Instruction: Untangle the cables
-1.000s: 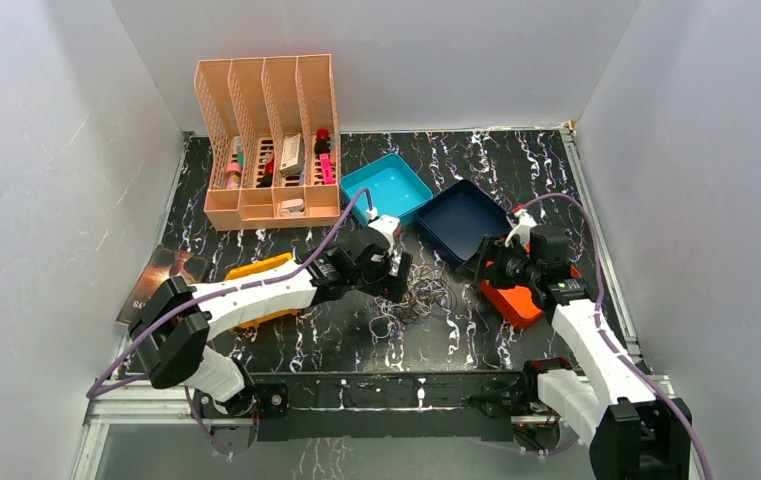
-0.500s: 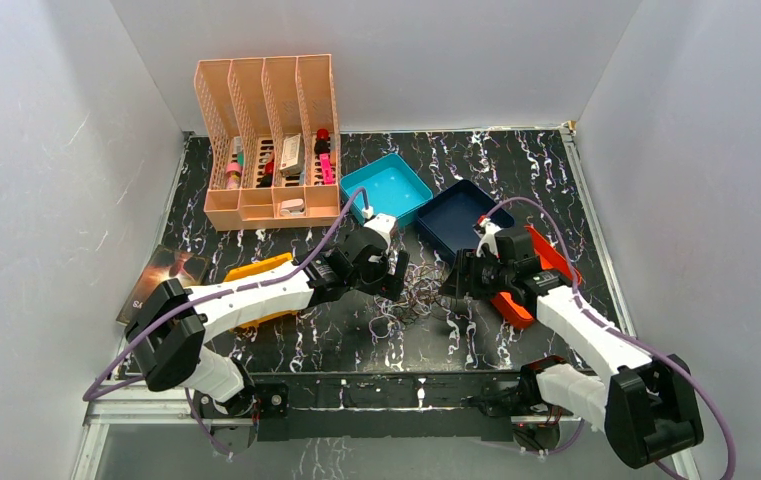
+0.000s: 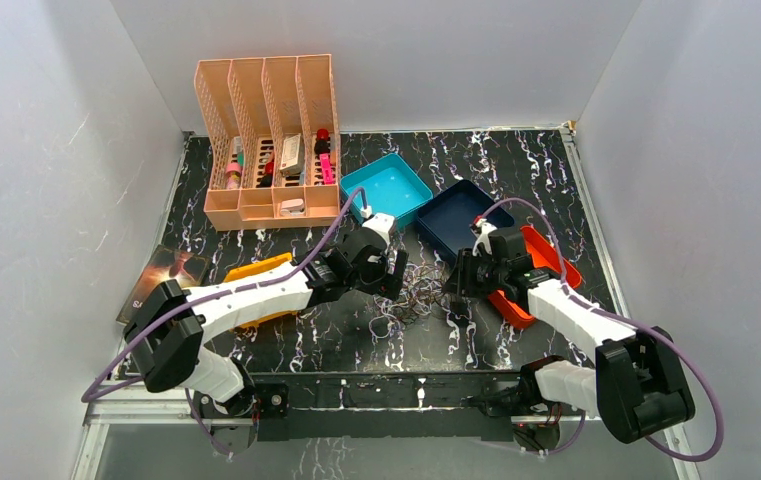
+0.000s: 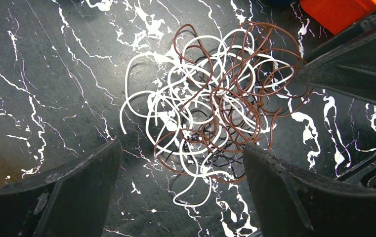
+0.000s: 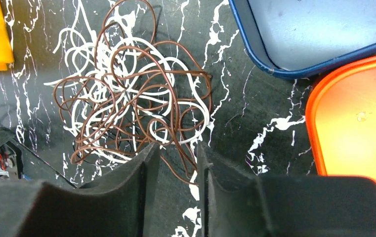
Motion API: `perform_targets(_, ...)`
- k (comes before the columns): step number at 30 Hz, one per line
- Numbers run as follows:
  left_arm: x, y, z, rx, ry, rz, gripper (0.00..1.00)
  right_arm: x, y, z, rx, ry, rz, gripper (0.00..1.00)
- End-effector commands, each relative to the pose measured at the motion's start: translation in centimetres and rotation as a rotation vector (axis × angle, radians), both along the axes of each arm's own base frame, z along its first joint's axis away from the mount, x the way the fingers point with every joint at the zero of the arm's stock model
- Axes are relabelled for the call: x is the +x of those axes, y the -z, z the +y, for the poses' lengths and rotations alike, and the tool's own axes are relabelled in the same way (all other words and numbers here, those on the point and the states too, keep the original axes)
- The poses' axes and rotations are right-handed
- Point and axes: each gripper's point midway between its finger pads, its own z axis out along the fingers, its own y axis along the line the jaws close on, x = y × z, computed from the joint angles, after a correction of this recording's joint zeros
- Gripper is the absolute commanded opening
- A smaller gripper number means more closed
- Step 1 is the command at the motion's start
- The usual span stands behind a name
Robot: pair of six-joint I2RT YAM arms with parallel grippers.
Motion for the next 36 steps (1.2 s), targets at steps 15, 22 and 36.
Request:
perform_targets(15,0.8,-6.0,2.6,-0.086,-0.080,-0.176,0.93,1.2,-8.8,3.4,0.101,-0.179,-0.254,0.00)
perform_targets(22,-0.1,-10.9,2.8,-0.260,-0.010,-0.319,0.98,0.9,-15.0,5.8,0.146,-0.305,-0.375,0.00)
perform_targets(36,-3.8,-15.6,3.4,-0.384,0.261,-0.540,0.98,-2.9,-23.4,8.4,0.324,-0.601,-0.654,0.00)
